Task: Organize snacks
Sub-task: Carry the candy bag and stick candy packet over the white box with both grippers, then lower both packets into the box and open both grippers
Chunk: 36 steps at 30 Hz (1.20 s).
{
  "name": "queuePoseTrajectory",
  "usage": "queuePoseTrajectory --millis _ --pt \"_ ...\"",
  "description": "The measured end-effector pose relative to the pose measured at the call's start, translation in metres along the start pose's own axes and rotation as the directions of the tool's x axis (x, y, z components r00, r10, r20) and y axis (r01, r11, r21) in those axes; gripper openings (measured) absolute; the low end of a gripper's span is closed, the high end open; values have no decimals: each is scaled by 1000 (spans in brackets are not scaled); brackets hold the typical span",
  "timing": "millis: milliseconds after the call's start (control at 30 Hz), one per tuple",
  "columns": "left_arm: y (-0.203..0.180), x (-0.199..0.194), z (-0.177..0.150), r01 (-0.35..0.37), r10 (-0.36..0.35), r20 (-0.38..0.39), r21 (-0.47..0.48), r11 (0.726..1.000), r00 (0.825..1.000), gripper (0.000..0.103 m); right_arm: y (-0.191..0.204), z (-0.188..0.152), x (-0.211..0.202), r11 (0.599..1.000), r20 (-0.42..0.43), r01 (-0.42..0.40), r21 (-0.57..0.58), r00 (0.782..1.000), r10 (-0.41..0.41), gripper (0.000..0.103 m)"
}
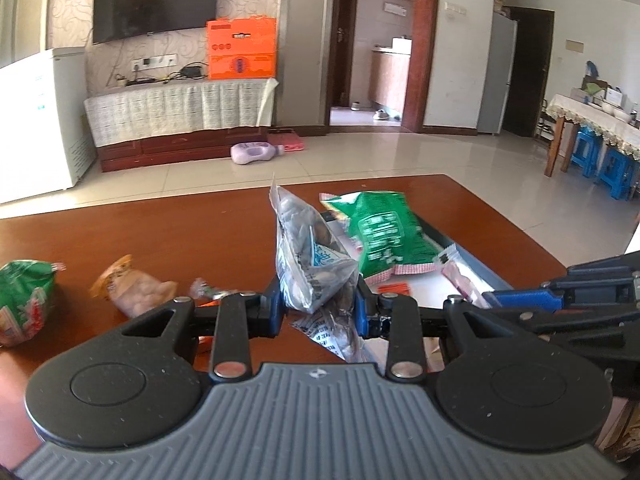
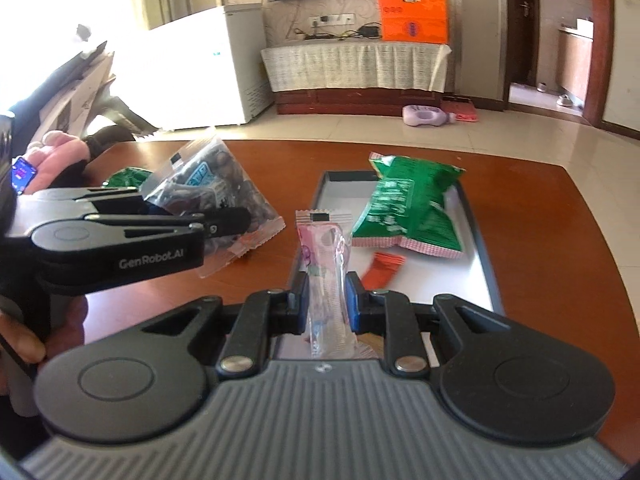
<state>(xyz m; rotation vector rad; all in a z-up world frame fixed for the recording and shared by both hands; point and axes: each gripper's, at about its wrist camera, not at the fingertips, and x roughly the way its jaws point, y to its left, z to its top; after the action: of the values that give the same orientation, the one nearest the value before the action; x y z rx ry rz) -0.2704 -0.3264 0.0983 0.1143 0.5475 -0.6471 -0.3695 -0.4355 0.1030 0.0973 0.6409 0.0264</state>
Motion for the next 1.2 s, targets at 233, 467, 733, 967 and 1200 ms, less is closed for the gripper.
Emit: queuePoseTrajectory --millis 233,467,733,967,1200 --pt "-21 26 6 37 -37 -16 10 999 999 38 -17 -9 -5 1000 -18 29 12 999 -29 22" --pt "-45 62 13 60 -60 -39 22 998 997 38 -32 -18 -10 999 -33 46 27 998 -45 22" --pt "-72 103 20 94 -91 -70 35 995 993 38 -45 -23 -4 998 -66 52 41 997 -50 22" --pt "-84 124 16 124 -122 -92 26 992 988 38 -47 -20 5 998 -82 50 42 996 -47 22" --pt "-79 139 18 117 -114 -131 17 993 985 40 -48 -20 9 997 -91 54 46 995 -49 22"
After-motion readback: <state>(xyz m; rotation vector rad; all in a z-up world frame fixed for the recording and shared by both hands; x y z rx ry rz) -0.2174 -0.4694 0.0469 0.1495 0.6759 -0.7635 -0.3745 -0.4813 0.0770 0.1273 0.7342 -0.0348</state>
